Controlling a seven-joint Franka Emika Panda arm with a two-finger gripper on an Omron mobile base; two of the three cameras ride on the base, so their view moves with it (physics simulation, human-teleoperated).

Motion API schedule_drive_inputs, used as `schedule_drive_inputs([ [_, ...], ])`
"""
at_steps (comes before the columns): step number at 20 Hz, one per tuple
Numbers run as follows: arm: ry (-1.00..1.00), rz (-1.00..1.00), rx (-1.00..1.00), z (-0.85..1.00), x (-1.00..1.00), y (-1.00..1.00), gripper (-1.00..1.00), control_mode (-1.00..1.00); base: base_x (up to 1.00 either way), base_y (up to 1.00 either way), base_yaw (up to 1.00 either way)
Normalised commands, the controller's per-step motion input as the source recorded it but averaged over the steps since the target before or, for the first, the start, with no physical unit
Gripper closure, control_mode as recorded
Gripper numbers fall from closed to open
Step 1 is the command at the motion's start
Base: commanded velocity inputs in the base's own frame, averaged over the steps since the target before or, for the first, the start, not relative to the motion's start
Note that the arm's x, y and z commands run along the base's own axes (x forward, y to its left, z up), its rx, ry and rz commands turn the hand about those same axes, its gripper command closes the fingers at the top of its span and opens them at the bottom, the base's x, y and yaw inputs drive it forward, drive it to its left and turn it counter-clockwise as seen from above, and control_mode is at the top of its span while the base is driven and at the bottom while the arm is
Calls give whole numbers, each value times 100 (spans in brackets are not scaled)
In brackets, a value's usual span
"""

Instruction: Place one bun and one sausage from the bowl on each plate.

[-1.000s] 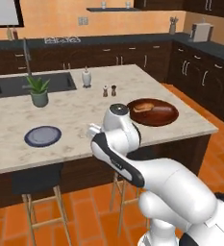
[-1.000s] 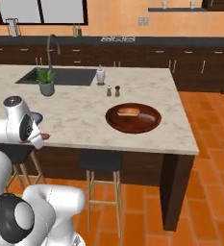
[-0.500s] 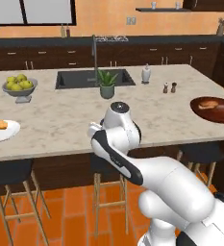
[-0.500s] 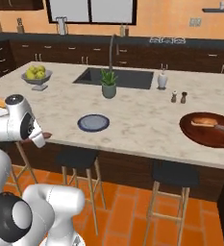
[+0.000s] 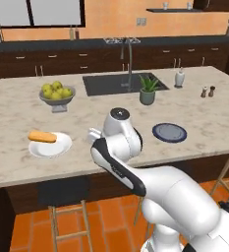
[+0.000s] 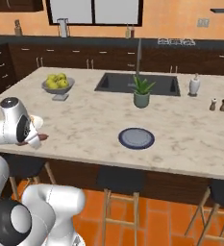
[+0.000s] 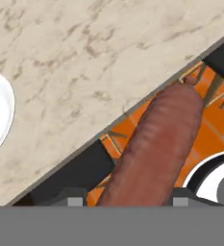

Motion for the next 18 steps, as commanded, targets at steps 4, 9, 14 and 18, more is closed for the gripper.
schedule_drive_inputs([
  [4,0,0,0,0,0,0,100,100,36,100,-37],
  [9,-1,-7,0,0,20,20,100,-100,63,80,-29],
  [14,5,-27,0,-21,89,56,100,-100,0,0,0],
  [18,9,0,5,-43,1,0,100,-100,0,0,0],
])
